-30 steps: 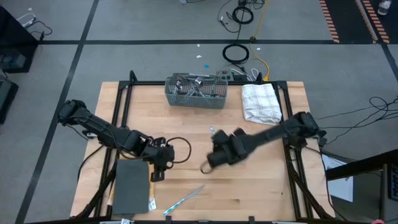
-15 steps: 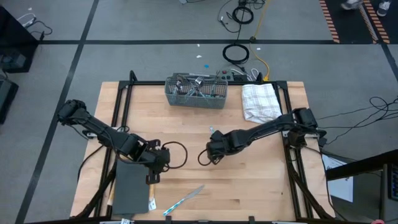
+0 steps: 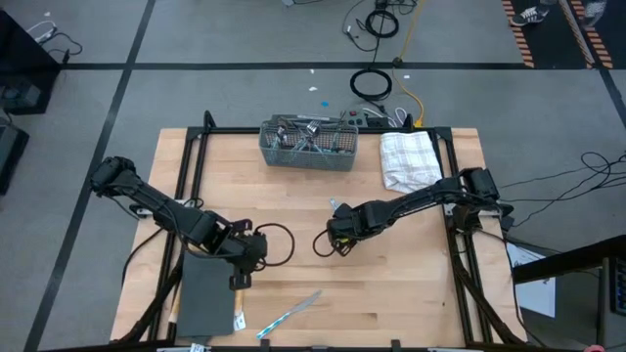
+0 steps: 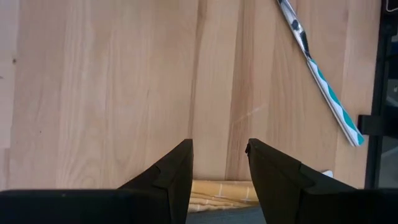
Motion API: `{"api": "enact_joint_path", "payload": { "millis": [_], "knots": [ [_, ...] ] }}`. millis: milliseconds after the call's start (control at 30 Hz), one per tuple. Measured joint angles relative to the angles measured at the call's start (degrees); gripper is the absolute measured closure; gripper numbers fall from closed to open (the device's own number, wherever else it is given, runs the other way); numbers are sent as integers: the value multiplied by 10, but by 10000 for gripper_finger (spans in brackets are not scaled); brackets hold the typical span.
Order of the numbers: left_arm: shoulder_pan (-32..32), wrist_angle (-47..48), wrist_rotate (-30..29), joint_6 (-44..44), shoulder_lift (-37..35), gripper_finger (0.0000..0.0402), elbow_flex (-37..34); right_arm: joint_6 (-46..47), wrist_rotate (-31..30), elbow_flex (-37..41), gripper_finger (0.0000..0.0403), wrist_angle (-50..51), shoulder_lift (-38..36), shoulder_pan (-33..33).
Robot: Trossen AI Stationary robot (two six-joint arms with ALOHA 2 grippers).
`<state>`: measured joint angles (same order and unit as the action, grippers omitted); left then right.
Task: Sort silverware
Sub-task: Put the blue fork into the silverware basket
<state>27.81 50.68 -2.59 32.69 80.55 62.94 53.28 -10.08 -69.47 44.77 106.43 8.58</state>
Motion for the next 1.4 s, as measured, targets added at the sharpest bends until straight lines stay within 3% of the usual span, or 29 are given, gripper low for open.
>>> {"api": "enact_joint_path", "payload": {
  "millis": [300, 533, 667, 867, 1067, 1233, 1400],
  "knots": [
    [0, 0, -34, -2, 0, 243, 0, 20, 48, 84, 238, -116, -3, -19],
    [0, 0, -42, -4, 0, 243, 0, 42, 57, 95, 367, -119, -3, -15],
    [0, 0, -42, 0, 0, 243, 0, 44, 59, 70, 369, -95, -1, -15],
    [0, 0, -49, 0, 0, 243, 0, -5, 55, -45, 369, 47, 4, -2],
    [0, 1, -56, 0, 0, 243, 0, -72, -46, -214, 369, 229, 3, 3],
    [0, 0, -57, 0, 0, 243, 0, -142, -167, -360, 369, 385, 2, -17],
    [0, 0, -60, 14, 0, 243, 0, -308, -288, -450, 369, 451, 0, -53]
  ]
}}
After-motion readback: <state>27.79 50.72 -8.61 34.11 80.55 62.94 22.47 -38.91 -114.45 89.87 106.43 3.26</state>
